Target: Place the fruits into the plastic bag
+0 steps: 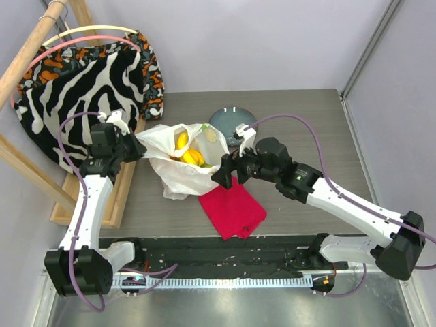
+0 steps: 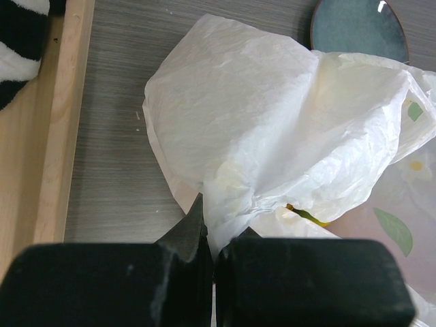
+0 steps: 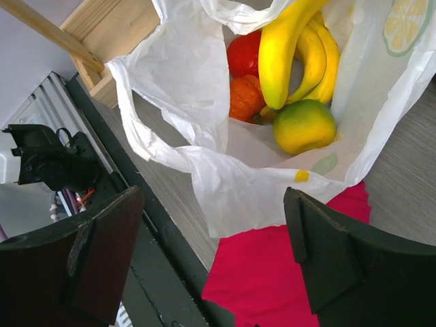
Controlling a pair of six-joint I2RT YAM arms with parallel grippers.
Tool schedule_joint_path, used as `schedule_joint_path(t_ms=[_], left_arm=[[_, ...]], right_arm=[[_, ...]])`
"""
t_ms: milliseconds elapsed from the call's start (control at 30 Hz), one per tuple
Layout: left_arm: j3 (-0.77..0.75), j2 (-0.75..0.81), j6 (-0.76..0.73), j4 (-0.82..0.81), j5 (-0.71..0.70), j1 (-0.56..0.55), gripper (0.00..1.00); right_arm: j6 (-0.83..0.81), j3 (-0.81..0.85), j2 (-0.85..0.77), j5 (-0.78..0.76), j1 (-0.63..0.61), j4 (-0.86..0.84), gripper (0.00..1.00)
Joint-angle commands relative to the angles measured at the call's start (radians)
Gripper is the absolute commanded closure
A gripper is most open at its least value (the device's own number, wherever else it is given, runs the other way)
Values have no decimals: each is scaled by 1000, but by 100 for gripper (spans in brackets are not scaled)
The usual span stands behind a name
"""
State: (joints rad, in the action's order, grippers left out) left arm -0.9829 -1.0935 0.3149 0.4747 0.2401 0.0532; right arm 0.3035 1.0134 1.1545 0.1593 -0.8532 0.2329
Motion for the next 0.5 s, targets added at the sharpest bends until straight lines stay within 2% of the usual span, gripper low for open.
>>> schedule_joint_path(t_ms=[0, 33, 67, 100, 133, 267, 333, 467], left_arm=[[4, 20, 9, -47, 16, -3, 100], [4, 18, 9, -47, 15, -3, 100], [6, 20, 9, -48, 11, -3, 100], [7, 18, 9, -50, 13, -4, 100], [7, 18, 12, -54, 13, -4, 100], [15, 6, 42, -88, 44, -3, 100], [-5, -8, 73, -110, 53, -3, 100], [-94, 0, 105, -100, 42, -3, 100]], right_arm=[[6, 22, 74, -23, -1, -95, 18], [3, 30, 91, -38, -1, -95, 23], [-1, 42, 109, -65, 2, -96, 34], [-15, 68, 131, -72, 6, -95, 40], [-23, 85, 166, -78, 9, -95, 56], [-81, 218, 267, -99, 45, -96, 91], [-128, 348, 309, -98, 74, -92, 99], [-208, 634, 425, -75, 114, -58, 99]])
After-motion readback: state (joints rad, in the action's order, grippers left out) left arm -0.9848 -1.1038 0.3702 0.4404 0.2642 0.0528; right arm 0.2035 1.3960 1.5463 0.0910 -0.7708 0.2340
